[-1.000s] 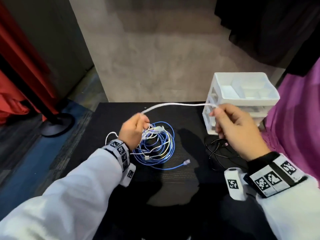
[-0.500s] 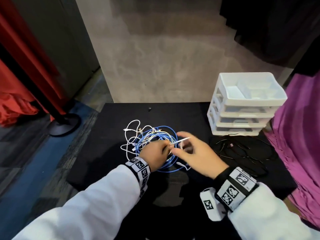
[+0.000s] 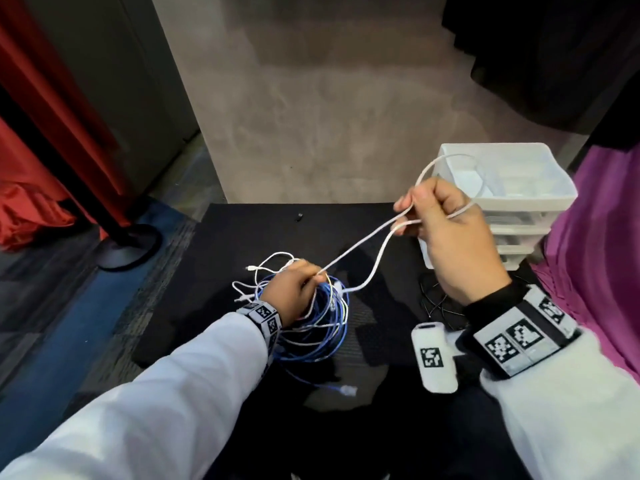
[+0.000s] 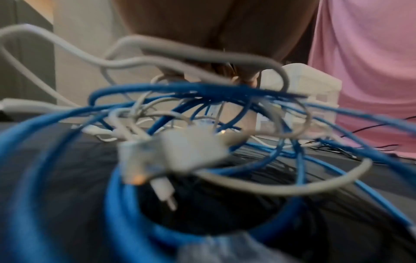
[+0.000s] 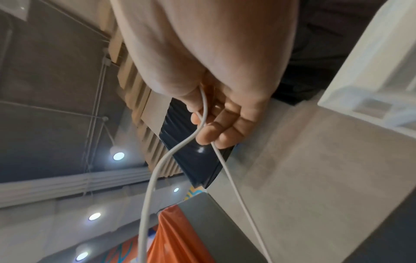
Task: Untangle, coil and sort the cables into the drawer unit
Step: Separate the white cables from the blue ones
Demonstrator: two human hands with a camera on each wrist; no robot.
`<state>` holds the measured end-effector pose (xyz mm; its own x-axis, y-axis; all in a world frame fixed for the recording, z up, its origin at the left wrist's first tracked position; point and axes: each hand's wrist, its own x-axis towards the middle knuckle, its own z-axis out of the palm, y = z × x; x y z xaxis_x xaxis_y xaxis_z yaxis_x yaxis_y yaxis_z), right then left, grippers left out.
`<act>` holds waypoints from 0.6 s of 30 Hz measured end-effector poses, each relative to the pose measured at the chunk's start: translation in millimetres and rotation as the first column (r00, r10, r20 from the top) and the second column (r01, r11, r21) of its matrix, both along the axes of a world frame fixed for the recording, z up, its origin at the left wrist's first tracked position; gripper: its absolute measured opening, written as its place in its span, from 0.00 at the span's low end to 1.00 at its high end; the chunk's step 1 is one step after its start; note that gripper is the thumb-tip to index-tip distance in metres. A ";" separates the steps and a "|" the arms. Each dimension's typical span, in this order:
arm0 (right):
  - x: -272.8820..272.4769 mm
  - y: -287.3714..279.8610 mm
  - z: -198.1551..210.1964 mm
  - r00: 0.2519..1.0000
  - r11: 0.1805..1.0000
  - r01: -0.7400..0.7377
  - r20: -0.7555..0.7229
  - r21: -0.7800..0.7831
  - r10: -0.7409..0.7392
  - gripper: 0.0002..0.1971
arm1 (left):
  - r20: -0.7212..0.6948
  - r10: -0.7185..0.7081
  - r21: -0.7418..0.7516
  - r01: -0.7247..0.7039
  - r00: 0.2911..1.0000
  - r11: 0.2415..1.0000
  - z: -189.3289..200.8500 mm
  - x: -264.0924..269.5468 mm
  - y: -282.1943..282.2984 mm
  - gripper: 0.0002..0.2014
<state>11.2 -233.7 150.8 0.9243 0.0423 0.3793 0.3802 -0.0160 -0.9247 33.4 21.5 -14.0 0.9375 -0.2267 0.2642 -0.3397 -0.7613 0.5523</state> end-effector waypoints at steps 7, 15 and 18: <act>5.6 -26.9 -11.2 0.998 0.999 0.037 -0.046 -0.011 -0.037 0.15 | 0.051 0.187 -0.127 -0.179 0.981 0.976 33.9 34.0 15.5 0.06; 18.4 -54.6 -13.3 0.981 0.995 0.073 -0.174 -0.061 -0.083 0.08 | 0.123 0.258 -0.090 -0.248 0.958 0.965 85.6 46.5 25.5 0.12; 20.7 -56.5 -21.1 0.954 0.991 0.108 -0.271 -0.079 -0.125 0.04 | 0.077 0.244 -0.092 -0.237 0.967 0.967 67.1 38.4 24.8 0.10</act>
